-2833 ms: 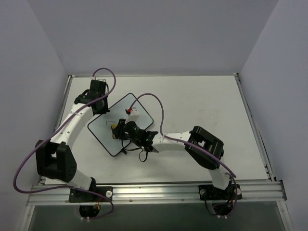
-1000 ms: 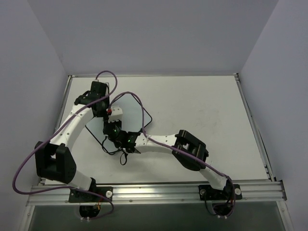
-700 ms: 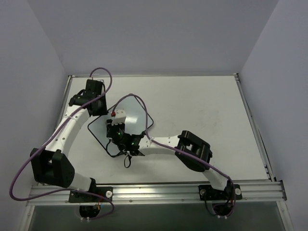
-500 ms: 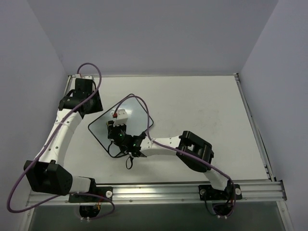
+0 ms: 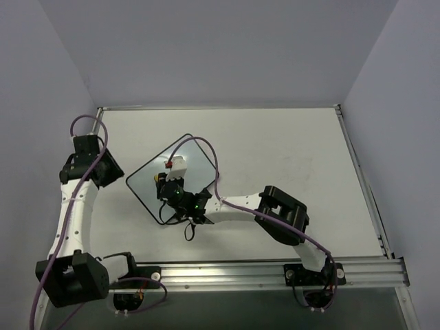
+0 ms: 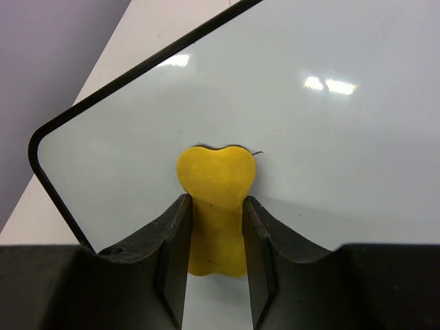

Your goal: Erase the whiteboard

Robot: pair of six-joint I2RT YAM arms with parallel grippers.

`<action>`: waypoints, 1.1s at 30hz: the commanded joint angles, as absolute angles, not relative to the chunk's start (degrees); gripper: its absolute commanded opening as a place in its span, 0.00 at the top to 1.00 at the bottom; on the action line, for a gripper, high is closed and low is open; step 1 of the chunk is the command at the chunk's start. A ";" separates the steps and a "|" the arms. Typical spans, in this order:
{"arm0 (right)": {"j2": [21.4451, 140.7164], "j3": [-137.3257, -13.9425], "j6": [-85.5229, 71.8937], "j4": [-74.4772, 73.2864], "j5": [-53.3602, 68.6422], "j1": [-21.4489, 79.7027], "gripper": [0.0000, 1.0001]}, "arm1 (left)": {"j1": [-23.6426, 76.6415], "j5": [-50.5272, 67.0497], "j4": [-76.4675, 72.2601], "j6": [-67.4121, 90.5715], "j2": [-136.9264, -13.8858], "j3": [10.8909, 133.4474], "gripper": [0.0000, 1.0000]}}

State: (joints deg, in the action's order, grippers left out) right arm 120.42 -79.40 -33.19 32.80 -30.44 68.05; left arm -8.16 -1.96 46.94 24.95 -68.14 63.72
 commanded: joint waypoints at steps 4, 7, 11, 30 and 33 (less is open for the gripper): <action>120.59 -75.06 -34.28 25.57 -29.53 64.78 1.00 | -10.28 6.32 38.33 33.39 -60.66 56.44 0.60; 120.24 -74.53 -34.63 25.84 -29.09 64.08 1.00 | -11.16 9.49 33.15 37.42 -57.41 51.34 0.59; 120.32 -74.62 -34.45 25.31 -28.92 63.37 1.00 | -11.86 10.20 27.34 40.69 -52.57 44.84 0.59; 119.62 -74.18 -34.19 24.96 -28.13 61.00 1.00 | -12.22 8.17 17.06 45.00 -40.17 30.77 0.58; 120.32 -76.37 -33.31 24.52 -28.04 61.35 1.00 | -12.30 8.17 16.18 44.74 -39.73 29.97 0.61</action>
